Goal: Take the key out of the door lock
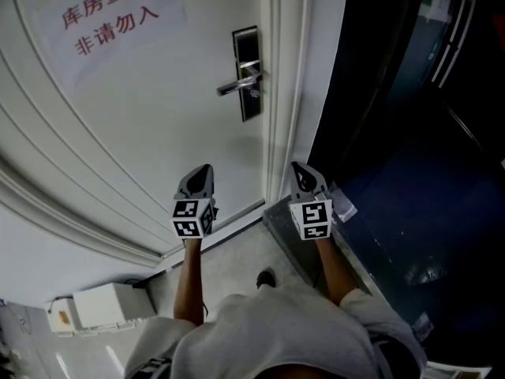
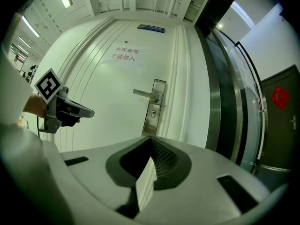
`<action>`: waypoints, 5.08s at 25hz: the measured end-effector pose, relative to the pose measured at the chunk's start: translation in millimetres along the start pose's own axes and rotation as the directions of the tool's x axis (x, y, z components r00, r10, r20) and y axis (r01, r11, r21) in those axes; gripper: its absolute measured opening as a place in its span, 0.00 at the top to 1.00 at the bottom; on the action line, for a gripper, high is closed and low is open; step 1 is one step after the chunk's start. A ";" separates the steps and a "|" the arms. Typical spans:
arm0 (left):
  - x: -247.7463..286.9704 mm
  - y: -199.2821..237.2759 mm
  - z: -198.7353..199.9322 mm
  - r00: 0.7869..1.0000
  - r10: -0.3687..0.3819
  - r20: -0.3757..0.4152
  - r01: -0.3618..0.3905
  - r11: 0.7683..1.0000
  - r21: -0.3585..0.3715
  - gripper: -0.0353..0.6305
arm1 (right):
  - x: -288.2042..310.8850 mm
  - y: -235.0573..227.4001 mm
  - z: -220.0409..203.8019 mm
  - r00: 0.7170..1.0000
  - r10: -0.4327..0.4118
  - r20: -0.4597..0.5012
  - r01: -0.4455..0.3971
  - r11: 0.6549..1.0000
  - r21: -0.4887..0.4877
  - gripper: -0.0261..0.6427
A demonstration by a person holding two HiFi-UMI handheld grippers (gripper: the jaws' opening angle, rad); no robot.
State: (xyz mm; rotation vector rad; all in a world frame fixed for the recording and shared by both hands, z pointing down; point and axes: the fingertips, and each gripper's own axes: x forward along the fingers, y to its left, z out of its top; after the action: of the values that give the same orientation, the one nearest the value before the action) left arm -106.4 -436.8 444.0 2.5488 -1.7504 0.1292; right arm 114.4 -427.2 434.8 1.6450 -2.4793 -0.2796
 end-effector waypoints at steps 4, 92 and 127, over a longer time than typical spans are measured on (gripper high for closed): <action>30.1 13.0 6.9 1.000 0.020 0.015 -0.020 1.000 0.004 0.92 | 36.3 -11.6 0.0 1.000 0.023 0.012 -0.023 1.000 -0.012 0.93; 101.1 69.2 -10.3 0.998 -0.052 -0.030 0.052 0.999 -0.008 0.92 | 215.8 -2.0 47.5 0.999 0.020 -0.028 -0.032 0.228 -0.973 0.60; 98.3 79.3 -13.5 0.998 -0.032 -0.048 0.033 0.999 0.002 0.92 | 247.2 -0.2 54.9 0.999 -0.018 0.041 0.044 0.165 -0.985 0.92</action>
State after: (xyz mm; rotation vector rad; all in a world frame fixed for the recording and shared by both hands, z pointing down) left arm -145.9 -555.5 466.1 2.5524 -1.6926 0.1899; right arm 6.6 -651.4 387.5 0.9734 -1.4165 -1.5472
